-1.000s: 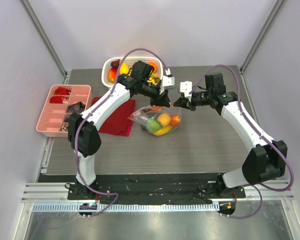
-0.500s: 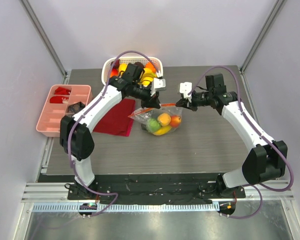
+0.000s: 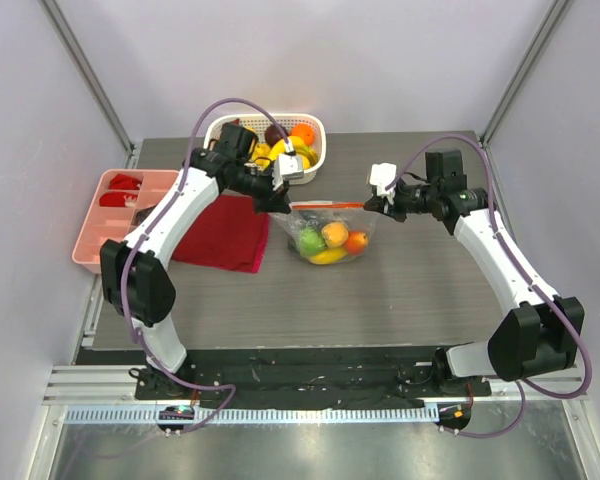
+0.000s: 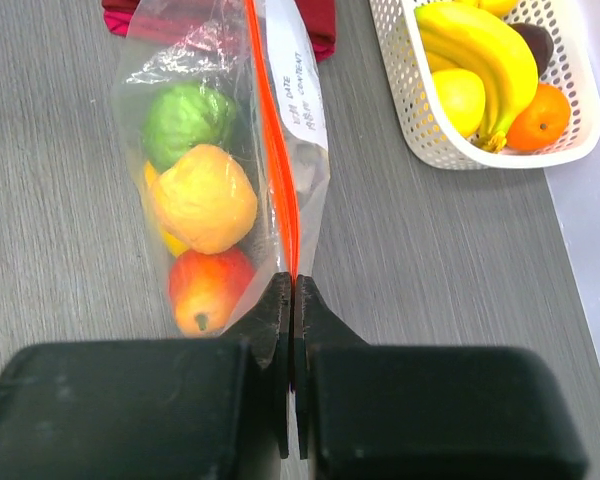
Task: Place the food in the zip-top bag and seal the zipper
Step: Zip the zipper food storage bag at the center of the board.
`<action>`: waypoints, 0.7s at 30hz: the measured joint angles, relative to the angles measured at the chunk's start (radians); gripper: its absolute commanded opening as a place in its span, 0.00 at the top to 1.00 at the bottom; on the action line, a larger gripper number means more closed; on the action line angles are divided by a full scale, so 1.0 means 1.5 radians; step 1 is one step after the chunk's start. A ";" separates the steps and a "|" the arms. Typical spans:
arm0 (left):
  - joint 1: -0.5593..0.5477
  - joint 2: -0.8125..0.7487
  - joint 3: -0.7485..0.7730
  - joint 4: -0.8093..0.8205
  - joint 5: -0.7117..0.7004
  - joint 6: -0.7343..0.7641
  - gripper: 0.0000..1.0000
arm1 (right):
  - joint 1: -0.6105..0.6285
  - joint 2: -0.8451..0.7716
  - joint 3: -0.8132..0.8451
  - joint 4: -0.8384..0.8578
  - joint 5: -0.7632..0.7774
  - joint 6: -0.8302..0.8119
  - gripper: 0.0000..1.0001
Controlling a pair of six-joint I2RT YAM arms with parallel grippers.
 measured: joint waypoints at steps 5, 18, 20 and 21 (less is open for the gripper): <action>0.037 -0.004 0.000 -0.042 -0.008 0.041 0.97 | -0.006 -0.004 -0.007 -0.002 0.012 0.000 0.99; 0.073 -0.004 0.000 -0.090 -0.007 0.083 1.00 | -0.008 -0.004 0.005 -0.022 0.017 0.020 0.40; 0.073 -0.004 0.001 -0.090 -0.007 0.072 1.00 | -0.003 0.006 0.027 -0.027 0.016 0.030 0.40; 0.073 -0.004 0.001 -0.090 -0.007 0.068 1.00 | 0.008 0.017 0.048 -0.031 0.016 0.038 0.40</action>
